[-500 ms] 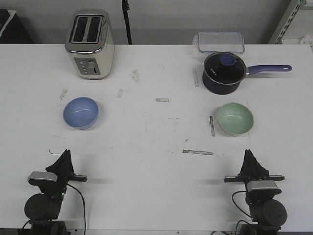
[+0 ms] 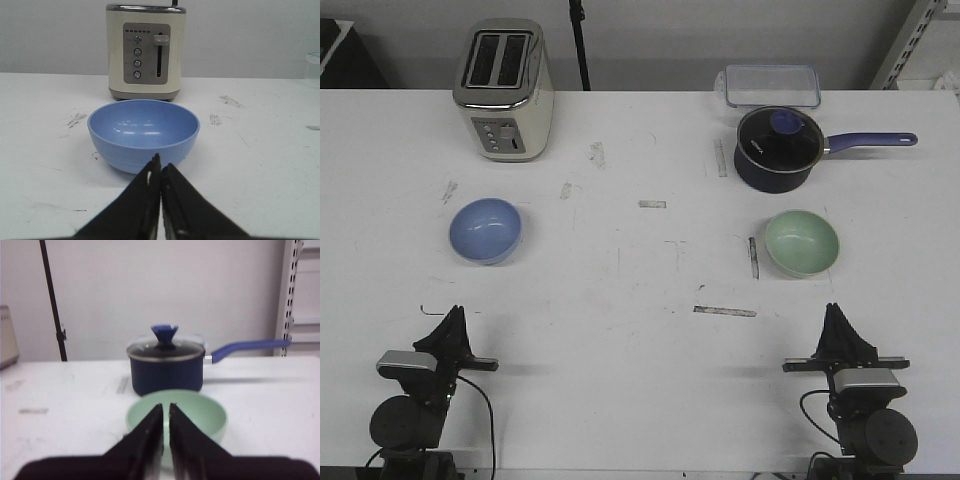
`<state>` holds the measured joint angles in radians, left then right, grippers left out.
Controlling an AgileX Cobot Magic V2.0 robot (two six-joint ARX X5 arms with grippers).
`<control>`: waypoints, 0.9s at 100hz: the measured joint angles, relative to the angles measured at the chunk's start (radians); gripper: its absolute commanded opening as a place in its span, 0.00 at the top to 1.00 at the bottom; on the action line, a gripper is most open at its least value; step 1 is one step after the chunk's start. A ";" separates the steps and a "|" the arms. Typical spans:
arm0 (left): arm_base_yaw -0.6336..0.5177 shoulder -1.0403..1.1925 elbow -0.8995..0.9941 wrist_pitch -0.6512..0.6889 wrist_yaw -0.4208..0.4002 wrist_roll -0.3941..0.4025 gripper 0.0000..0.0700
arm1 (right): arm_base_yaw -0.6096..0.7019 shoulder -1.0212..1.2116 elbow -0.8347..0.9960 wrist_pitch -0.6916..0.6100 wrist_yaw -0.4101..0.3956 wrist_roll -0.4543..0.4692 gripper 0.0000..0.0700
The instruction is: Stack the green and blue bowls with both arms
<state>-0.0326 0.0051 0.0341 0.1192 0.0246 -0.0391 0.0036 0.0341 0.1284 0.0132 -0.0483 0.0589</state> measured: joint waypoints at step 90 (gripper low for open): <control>0.000 0.000 0.000 0.000 0.000 0.000 1.00 | -0.014 1.011 0.899 -0.594 0.046 -0.052 0.99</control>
<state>-0.0326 0.0051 0.0341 0.1192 0.0246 -0.0387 -0.0101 1.0451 1.0271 -0.5812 -0.0025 0.0071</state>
